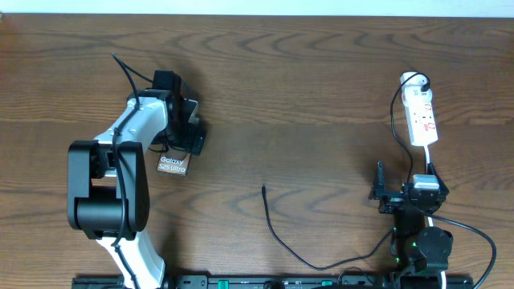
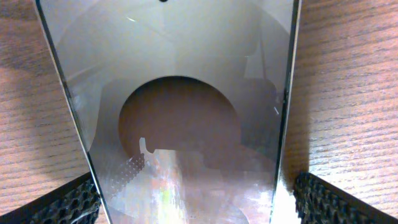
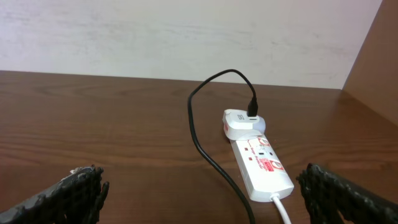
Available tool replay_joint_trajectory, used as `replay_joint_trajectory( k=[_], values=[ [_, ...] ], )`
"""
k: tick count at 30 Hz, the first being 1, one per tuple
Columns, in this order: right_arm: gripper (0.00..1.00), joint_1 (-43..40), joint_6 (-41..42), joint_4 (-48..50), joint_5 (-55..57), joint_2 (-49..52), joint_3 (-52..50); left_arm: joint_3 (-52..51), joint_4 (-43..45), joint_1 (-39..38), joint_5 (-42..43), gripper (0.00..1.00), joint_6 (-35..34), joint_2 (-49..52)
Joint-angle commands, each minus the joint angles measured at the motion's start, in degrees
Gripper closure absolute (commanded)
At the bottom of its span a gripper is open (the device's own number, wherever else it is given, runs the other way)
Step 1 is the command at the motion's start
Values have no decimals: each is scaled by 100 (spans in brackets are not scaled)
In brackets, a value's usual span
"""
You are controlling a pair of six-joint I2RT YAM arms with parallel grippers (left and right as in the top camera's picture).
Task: Plug charger to phone and switch on socket
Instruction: 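Close the left gripper on the phone box edges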
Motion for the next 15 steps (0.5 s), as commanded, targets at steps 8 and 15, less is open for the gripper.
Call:
replay_joint_trajectory(
  k=[8,15],
  values=[
    [1,39,-72,-22,46,-37,-9,-146,-101,260,-42,2,76,35],
    [1,39,-72,-22,46,-37,-9,-146,-101,251,-28,2,55,35]
  ],
)
